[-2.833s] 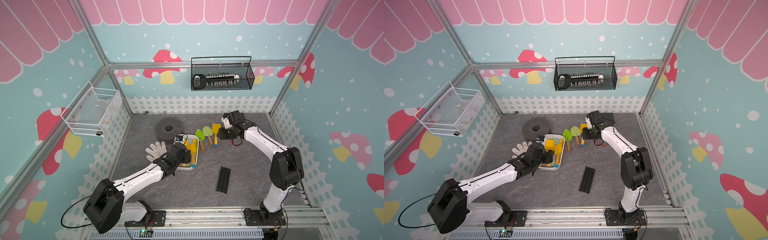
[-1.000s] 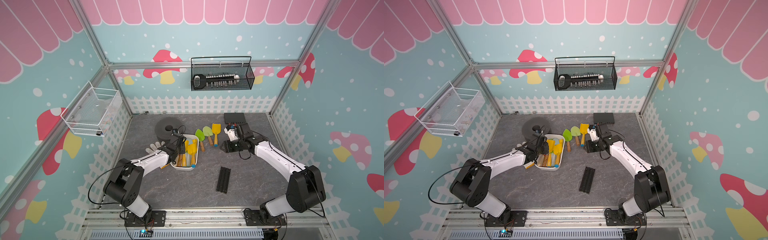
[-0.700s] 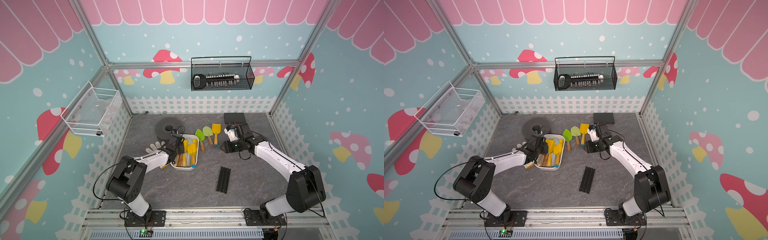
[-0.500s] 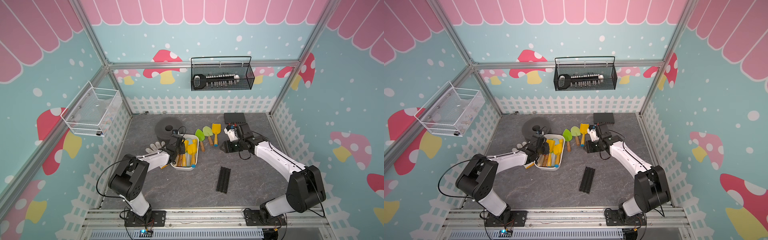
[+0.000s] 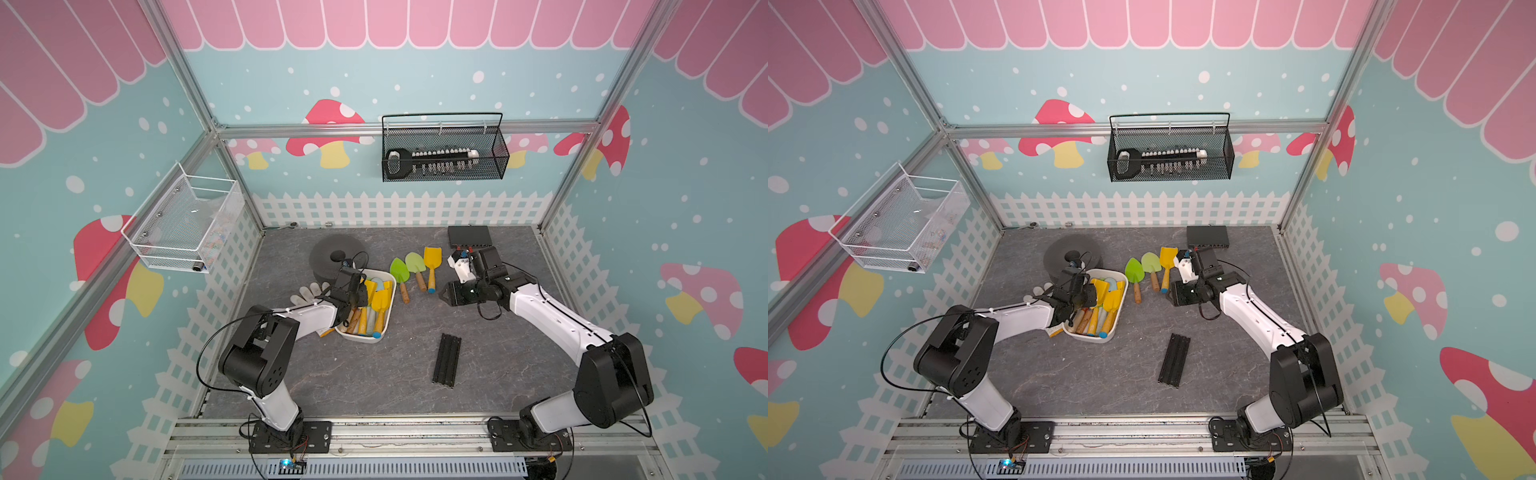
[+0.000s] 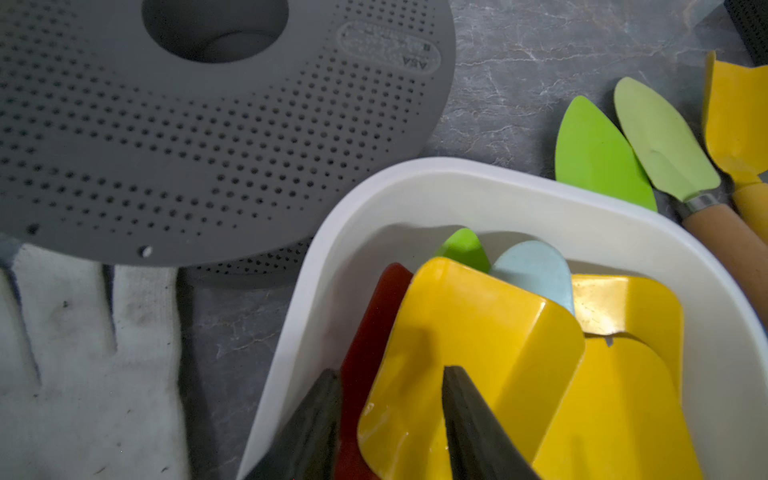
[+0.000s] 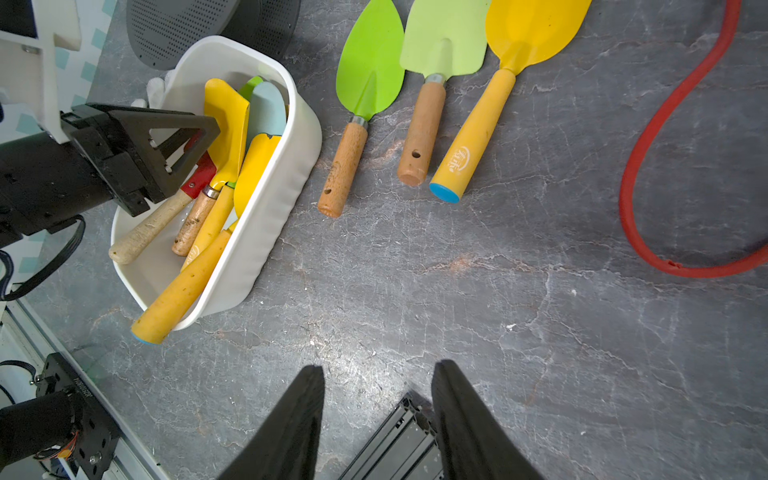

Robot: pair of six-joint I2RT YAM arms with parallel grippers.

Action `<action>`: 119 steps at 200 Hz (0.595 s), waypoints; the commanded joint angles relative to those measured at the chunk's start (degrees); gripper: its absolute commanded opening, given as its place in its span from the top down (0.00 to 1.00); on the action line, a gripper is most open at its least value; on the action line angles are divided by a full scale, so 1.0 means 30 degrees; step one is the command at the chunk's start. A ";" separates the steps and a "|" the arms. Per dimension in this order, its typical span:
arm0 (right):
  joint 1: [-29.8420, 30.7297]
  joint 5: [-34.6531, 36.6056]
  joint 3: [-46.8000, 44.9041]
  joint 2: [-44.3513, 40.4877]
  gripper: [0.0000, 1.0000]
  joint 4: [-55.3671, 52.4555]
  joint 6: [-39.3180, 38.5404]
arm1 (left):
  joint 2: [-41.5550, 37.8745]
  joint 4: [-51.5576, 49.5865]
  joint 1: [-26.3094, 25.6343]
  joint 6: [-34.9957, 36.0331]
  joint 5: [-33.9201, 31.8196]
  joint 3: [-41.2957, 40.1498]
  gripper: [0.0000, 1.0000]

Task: Take the shovel out of the storage box
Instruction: Pick up the shovel from the storage box.

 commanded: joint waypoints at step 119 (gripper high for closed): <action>0.0290 -0.0378 -0.0257 -0.0323 0.52 0.0349 0.0157 | 0.0439 0.2200 0.1070 0.0381 0.1986 -0.0551 0.70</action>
